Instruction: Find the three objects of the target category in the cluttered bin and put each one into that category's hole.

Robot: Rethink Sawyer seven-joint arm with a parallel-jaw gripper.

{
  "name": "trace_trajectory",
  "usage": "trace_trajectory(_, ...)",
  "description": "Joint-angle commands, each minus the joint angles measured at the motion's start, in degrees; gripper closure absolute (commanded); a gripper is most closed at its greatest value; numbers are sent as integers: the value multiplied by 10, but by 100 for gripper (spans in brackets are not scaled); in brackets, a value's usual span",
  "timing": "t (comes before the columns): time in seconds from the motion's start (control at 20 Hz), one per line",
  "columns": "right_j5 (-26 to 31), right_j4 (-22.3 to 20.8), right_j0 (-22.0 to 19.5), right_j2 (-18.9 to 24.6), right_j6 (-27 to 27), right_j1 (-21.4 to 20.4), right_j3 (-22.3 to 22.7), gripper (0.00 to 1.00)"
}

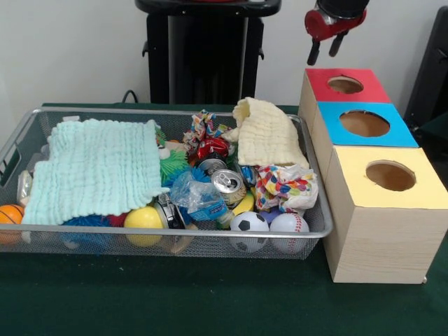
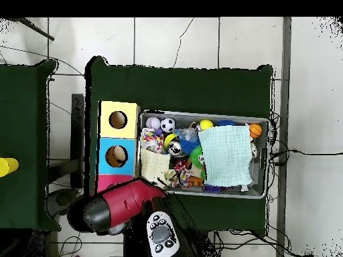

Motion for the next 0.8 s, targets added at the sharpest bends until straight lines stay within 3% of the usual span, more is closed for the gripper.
trace_trajectory(0.05, -9, -56, -18, -39, 47, -12, -56, 0)
trace_trajectory(0.55, -27, -82, -90, -36, -6, -31, -64, 0)
trace_trajectory(0.8, -47, -80, -114, -27, 8, -41, -68, 0)
